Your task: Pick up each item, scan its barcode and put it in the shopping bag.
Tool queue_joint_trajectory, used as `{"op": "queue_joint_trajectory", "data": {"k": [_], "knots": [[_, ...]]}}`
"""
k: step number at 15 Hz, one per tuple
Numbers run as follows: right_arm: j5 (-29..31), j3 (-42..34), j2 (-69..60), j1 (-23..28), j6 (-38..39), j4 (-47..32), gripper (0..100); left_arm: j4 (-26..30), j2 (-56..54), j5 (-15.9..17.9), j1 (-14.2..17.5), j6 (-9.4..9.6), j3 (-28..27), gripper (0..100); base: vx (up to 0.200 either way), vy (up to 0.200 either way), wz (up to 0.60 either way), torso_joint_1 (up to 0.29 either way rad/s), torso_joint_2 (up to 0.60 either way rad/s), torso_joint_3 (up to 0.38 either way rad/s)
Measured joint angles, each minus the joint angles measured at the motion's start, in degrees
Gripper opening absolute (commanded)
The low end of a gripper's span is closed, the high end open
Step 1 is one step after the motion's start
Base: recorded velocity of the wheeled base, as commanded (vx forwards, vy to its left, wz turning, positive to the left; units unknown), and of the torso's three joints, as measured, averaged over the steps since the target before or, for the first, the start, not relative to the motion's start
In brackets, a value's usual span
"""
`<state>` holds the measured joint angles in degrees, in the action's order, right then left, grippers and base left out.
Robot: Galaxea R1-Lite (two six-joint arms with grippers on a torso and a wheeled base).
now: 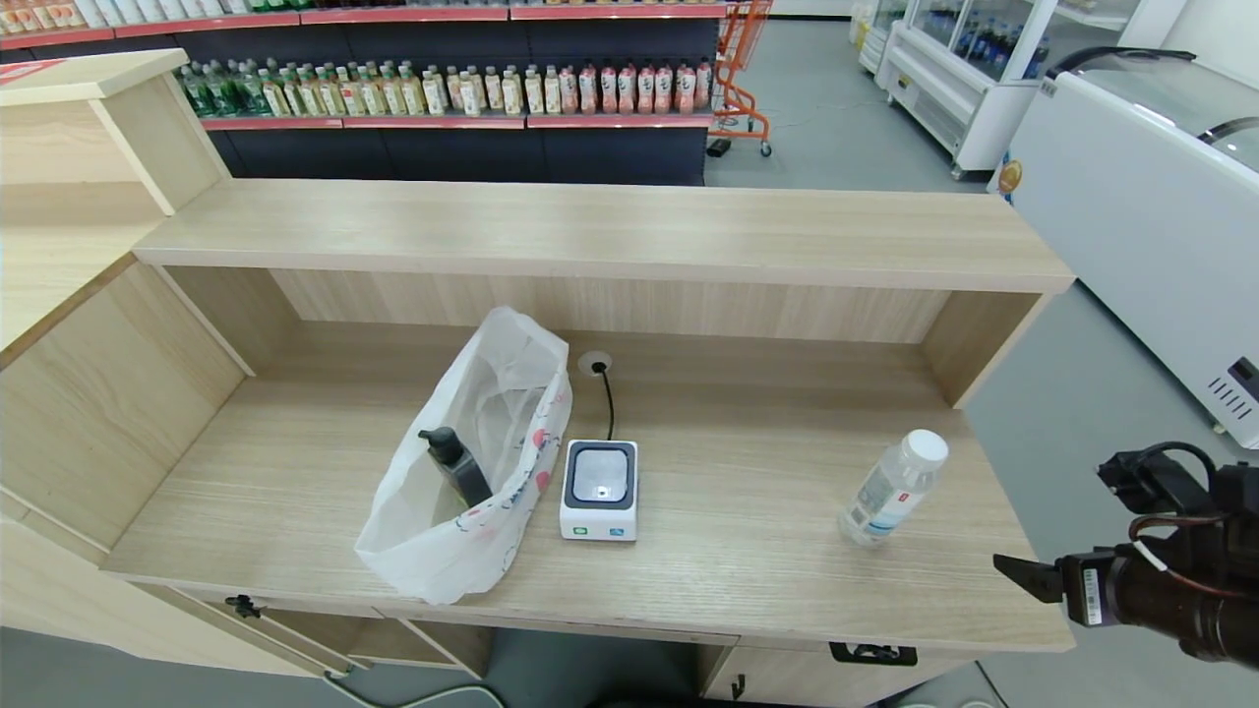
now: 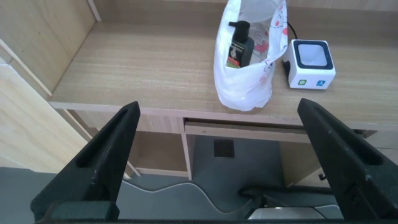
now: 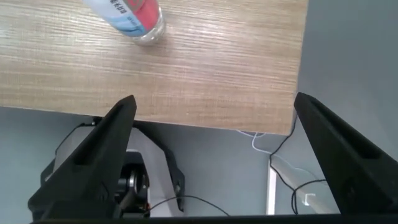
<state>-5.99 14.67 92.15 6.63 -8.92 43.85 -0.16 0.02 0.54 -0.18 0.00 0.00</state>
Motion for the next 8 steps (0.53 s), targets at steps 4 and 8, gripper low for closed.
{"op": "queue_joint_trajectory", "data": {"k": [4,8], "knots": [[-3.40,-0.12,6.01,-2.08,-0.11,9.24,100,0.00,0.00,0.00,0.00,0.00,0.00,100,0.000,0.000,0.00,0.000,0.00,0.000],[-4.38,0.05,12.45,-4.43,-3.08,19.46,100,0.00,0.00,0.00,0.00,0.00,0.00,100,0.000,0.000,0.00,0.000,0.00,0.000]]}}
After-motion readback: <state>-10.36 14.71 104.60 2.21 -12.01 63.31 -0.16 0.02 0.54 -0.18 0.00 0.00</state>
